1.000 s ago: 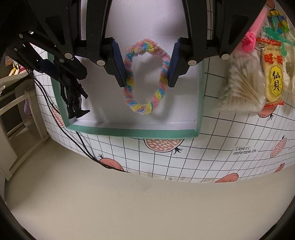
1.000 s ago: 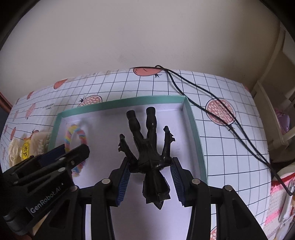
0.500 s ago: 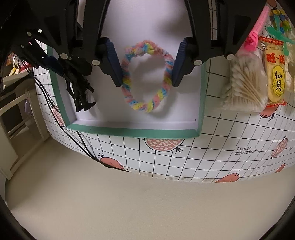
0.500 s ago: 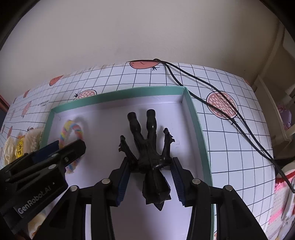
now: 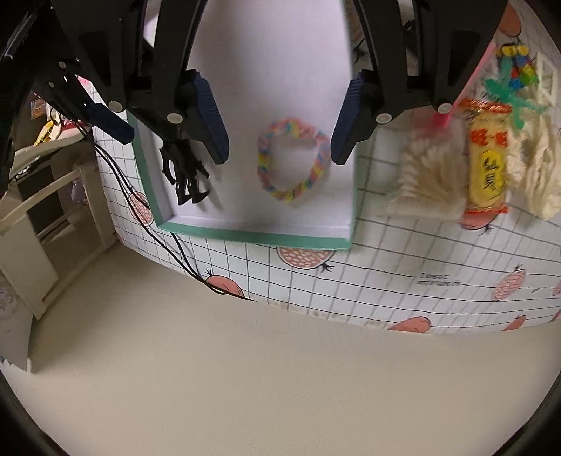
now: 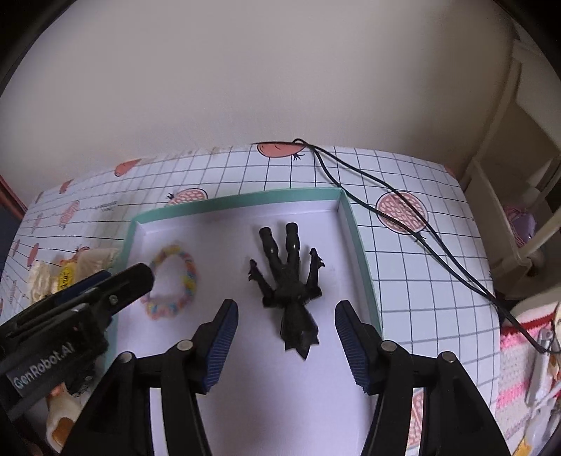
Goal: Organize objects
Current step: 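Open right tool to drop the figure in the tray while left tool releases the bracelet, then move both tools back from the tray toward the item pile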
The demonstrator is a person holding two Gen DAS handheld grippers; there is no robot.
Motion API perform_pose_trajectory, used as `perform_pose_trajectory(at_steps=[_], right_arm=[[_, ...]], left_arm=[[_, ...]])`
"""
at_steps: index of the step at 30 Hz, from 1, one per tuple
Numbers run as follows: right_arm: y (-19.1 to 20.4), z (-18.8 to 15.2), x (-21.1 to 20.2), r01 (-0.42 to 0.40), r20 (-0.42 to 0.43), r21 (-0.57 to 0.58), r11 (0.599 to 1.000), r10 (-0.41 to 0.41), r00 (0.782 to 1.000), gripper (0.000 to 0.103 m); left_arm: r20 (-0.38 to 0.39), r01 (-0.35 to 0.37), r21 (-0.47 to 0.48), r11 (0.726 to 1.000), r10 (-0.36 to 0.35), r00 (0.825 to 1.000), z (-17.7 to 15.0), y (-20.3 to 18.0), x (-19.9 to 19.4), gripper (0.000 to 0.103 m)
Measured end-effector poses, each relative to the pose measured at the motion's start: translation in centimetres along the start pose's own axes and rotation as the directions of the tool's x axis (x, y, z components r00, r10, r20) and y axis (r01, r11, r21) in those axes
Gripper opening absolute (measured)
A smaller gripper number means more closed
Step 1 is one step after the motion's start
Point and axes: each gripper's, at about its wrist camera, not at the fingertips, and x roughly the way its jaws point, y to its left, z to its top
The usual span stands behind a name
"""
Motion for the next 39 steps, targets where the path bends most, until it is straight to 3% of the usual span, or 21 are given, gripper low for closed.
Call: perform_pose_trajectory(at_steps=[7,10,17,21,32,35,39], right_arm=[[0.7,-2.7,-1.1,-0.018,0.004,0.026,1.0,0.018,1.0,0.061],[1.0,-4.0,-1.7,-0.018,0.013,0.034,0.999,0.018,1.0,0.067],[1.6,-6.0,-2.5,-0.019,0.035,0.041,0.999,0.017,0.999,0.088],[1.8,-6.8,-3.1,-0.024,0.056,0.045,0.999,0.022,0.998,0.103],[2.3,-7.3,-4.2,-0.015,0.074,0.089,0.996,0.008,0.997,0.103],[3.5,-7.1,-4.9,-0.053,0.085,0.075,0.996,0.047,0.995,0.103],[6.1,-6.8,-5.8,-0.045,0.099,0.009,0.999,0.043,0.994,0.103]], left_arm=[[0.014,-0.054,-0.021,0.998,0.054,0.998,-2.8,2.8,-2.4,0.071],[0.018,-0.071,-0.039,0.997,0.072,0.997,-3.9,4.3,-3.1,0.087],[0.072,-0.107,-0.065,0.992,0.111,0.991,-5.5,6.5,-5.2,0.103],[0.097,-0.113,-0.068,0.991,0.119,0.988,-6.1,6.9,-6.3,0.103],[0.118,-0.13,-0.1,0.986,0.141,0.983,-7.5,9.9,-8.9,0.103],[0.113,-0.134,-0.137,0.981,0.15,0.982,-7.8,11.5,-9.5,0.103],[0.114,-0.125,-0.178,0.976,0.147,0.983,-7.9,13.4,-10.8,0.103]])
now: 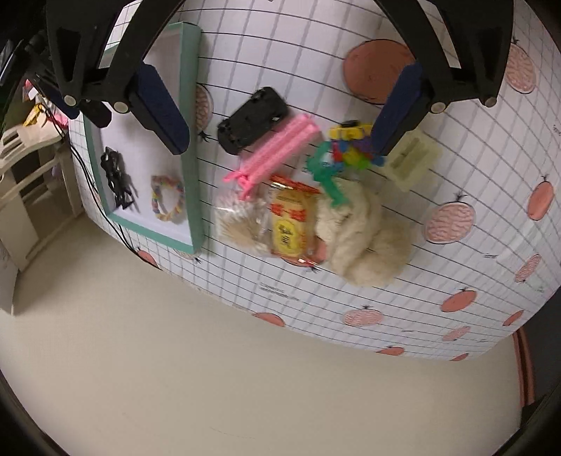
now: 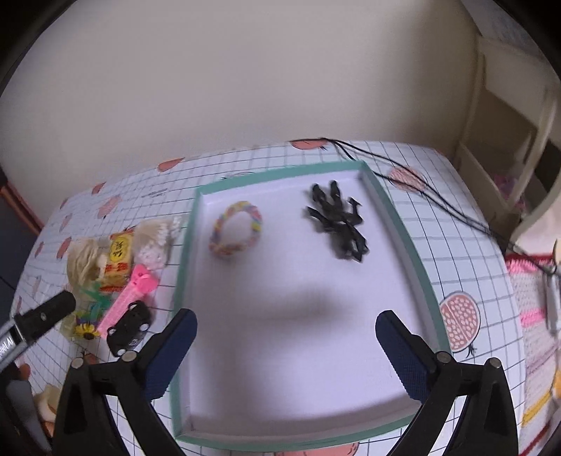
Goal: Organize objects
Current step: 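Move both tools back from the tray toward the item pile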
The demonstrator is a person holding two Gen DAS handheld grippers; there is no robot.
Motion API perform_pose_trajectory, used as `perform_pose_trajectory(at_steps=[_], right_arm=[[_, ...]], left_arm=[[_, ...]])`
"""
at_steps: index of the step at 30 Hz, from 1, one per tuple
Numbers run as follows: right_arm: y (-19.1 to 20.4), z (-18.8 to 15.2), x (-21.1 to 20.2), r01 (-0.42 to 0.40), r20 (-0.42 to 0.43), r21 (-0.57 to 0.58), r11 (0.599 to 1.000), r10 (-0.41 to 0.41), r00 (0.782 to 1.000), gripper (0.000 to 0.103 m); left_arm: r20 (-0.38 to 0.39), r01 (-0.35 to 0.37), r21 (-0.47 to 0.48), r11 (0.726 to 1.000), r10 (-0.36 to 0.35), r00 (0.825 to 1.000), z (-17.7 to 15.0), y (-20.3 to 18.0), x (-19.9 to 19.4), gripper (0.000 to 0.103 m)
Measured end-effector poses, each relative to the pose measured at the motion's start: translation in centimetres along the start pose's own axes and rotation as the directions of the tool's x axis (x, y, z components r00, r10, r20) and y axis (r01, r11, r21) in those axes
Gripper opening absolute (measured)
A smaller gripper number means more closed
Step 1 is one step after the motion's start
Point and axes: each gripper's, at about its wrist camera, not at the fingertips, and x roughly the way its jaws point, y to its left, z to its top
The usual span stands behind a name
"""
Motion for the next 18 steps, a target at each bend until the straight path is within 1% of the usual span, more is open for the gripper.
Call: perform_pose_trajectory(at_steps=[4,8,11,14,17,18], right_arm=[[2.9,0.5,-0.6,-0.048,0.005,-0.024,0.999,0.048,0.999,0.103],[6.5,0.6,-0.7,-0.094,-0.003,-0.067,0.993,0.094,0.996,0.103],[9.1,0.6,-0.4,-0.121,-0.018,-0.093,0.988,0.12,0.993,0.103],[11.5,0.2,0.2,-0.145,-0.039,-0.121,0.982,0.141,0.989,0.103],[13.1,-0.3,1.0,-0.165,-0.07,-0.127,0.978,0.157,0.985,0.101],[13.5,-0.4,1.3,-0.169,-0.083,-0.129,0.977,0.159,0.984,0.098]], left_arm=[[0.022,-0.016,-0.02,1.0,0.016,1.0,0.7,1.7,-1.3,0.103],[0.023,-0.04,-0.036,0.999,0.041,0.999,1.3,3.7,-2.1,0.103],[0.009,-0.061,-0.064,0.996,0.062,0.998,1.7,5.5,-2.4,0.103],[-0.015,-0.068,-0.123,0.99,0.067,0.998,2.1,7.7,-2.4,0.103],[-0.037,-0.088,-0.154,0.984,0.084,0.996,2.1,9.0,-2.0,0.103],[-0.042,-0.091,-0.16,0.983,0.085,0.995,2.1,9.2,-1.8,0.103]])
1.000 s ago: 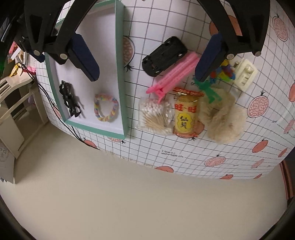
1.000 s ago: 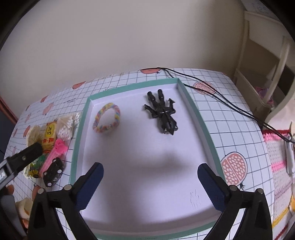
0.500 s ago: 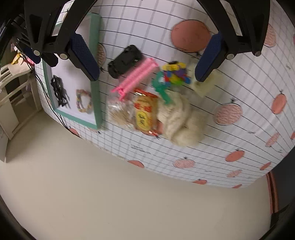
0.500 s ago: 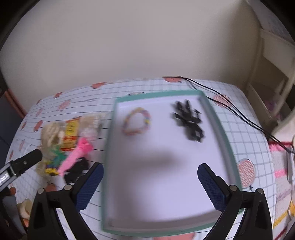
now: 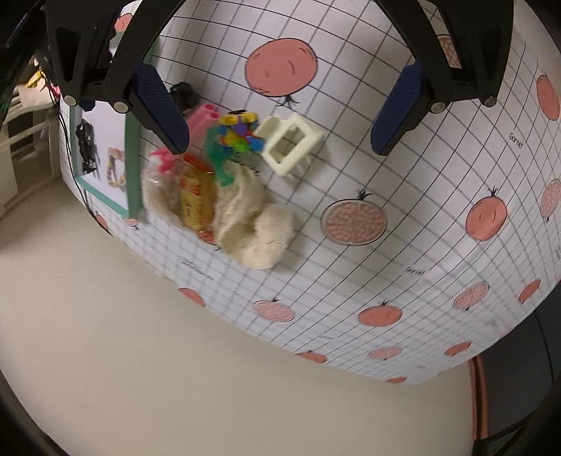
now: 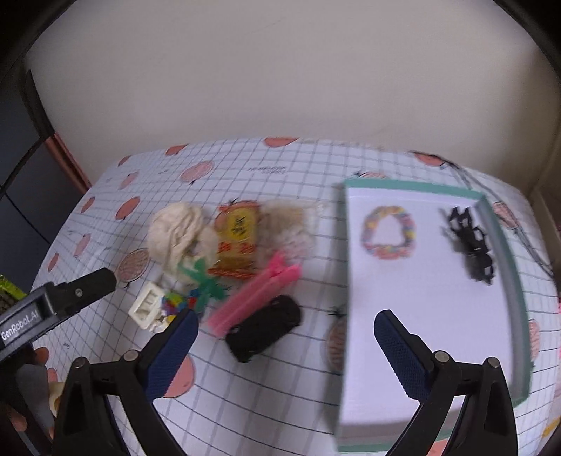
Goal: Organize objects
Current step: 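Move both tools back from the tray toward the item pile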
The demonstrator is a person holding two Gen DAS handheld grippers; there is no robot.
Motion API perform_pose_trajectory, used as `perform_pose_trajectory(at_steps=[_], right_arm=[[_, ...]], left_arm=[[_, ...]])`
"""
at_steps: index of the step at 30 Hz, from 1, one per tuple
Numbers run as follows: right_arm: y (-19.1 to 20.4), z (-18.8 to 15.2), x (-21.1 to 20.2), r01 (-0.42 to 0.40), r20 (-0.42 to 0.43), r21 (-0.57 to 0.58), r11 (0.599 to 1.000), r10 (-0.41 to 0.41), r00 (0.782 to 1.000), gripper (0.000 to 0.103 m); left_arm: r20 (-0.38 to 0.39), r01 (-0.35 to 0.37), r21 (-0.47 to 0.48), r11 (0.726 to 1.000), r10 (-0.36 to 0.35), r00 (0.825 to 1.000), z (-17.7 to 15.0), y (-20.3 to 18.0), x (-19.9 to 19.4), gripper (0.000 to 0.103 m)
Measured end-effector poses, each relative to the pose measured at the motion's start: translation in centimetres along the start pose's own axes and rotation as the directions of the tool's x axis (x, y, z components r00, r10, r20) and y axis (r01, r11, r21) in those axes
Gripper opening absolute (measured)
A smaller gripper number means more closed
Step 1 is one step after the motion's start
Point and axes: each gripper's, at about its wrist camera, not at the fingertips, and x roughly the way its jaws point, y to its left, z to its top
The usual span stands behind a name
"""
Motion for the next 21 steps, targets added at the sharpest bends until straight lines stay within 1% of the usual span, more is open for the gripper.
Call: perform_pose_trajectory(at_steps=[3,5,8,11,15,21], right_arm=[[0.8,-0.2,1.0,0.002,-0.022,-0.023,1.0,-0.002,1.0,0.094],[0.9,-0.4,1.8,0.001,-0.046,-0.014,1.0,-0.001,0.999,0.091],[0.8,-0.6,2.8,0.0,-0.074,-0.006,1.0,0.0,0.997,0.087],[0.7,-0.8,3.5,0.003,-0.098,-0.001,1.0,-0.004,0.995,0.085],[0.5,-0.7,4.3,-0.005,-0.119,0.014,1.0,0.006,0.993,0.083],[0.4,-0.7,5.7,-0.011,-0.143,0.034,0.999,0.016,0.99,0.082]], left_arm=[[-0.032,0.002,-0.035,0.999,-0.003,0.999,0.0,0.6,0.8,0.103],[-0.051,0.009,-0.055,0.998,-0.012,0.999,-0.1,0.8,1.3,0.103],[-0.057,0.0,-0.058,0.998,-0.003,0.998,-0.1,0.9,1.8,0.103],[-0.062,-0.022,-0.046,0.999,0.019,0.998,-0.2,0.9,2.6,0.103],[-0.073,-0.024,-0.031,0.999,0.022,0.997,-0.1,0.6,3.8,0.101],[-0.069,-0.064,0.019,0.998,0.065,0.995,-0.2,0.0,5.2,0.099]])
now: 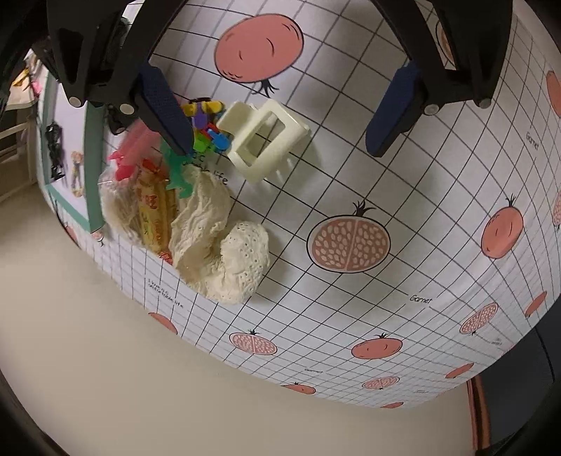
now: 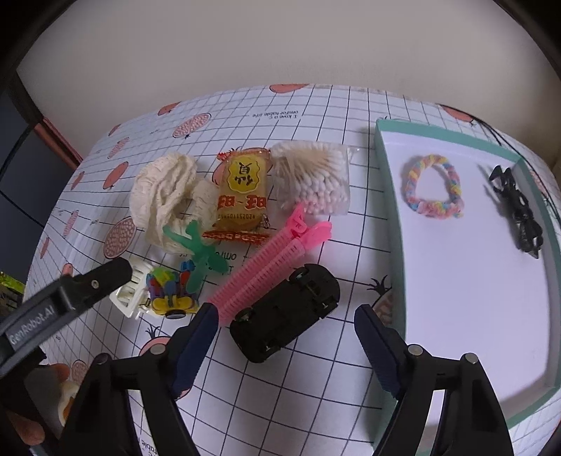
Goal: Organize objects
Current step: 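Move both tools back from the tray toward the item pile, then grasp the black toy car with right tool while left tool grasps the cream claw clip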
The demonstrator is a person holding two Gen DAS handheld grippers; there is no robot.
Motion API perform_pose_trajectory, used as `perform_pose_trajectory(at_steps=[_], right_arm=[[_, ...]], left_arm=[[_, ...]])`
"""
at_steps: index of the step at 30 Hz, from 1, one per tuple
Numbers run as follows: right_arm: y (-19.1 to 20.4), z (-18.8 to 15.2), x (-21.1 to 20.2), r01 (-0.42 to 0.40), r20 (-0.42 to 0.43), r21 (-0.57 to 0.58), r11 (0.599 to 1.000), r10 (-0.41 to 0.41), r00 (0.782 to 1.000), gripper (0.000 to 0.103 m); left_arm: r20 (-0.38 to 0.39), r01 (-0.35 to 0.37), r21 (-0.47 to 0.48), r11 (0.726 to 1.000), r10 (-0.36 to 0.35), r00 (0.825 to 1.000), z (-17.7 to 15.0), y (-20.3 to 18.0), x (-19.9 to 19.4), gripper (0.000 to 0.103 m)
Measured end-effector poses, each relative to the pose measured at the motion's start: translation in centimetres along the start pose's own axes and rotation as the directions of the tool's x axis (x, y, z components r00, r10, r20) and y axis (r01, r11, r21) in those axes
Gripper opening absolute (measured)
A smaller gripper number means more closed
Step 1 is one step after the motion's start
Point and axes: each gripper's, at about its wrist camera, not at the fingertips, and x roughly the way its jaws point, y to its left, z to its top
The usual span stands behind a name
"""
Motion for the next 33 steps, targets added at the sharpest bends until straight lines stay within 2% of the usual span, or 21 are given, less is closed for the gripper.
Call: perform_pose_trajectory(at_steps=[5,8,11,20,27,33], right_arm=[[0.0,0.2,1.0,0.001,-0.013,-0.01,1.0,-0.001,1.0,0.078],[-0.3,0.3,1.2,-0.019,-0.014,0.003,1.0,0.019,1.0,0.077],[-0.4,0.3,1.2,-0.03,-0.021,-0.006,1.0,0.03,0.999,0.074],[-0.6,0.4,1.0,-0.025,-0.058,-0.013,1.0,0.024,0.998,0.064],[-1.7,0.5,1.5,-0.025,-0.118,0.014,1.0,0.026,0.993,0.053],[-2.1,0.6,1.6,-0.015,-0.111,0.013,1.0,0.016,0.994,0.048]], left_arm=[[-0.006,-0.031,0.038,0.999,0.031,0.999,-0.1,-0.6,1.1,0.096],[-0.007,-0.028,0.024,0.999,0.028,1.0,0.0,-0.4,1.4,0.095],[-0.011,-0.025,0.025,0.999,0.025,1.0,0.1,-0.3,1.5,0.087],[-0.024,-0.069,-0.031,0.997,0.068,0.997,0.5,1.5,1.9,0.086],[-0.008,-0.095,-0.017,0.995,0.094,0.995,0.5,1.5,2.0,0.085],[-0.026,-0.084,0.014,0.996,0.084,0.996,0.4,0.8,2.6,0.073]])
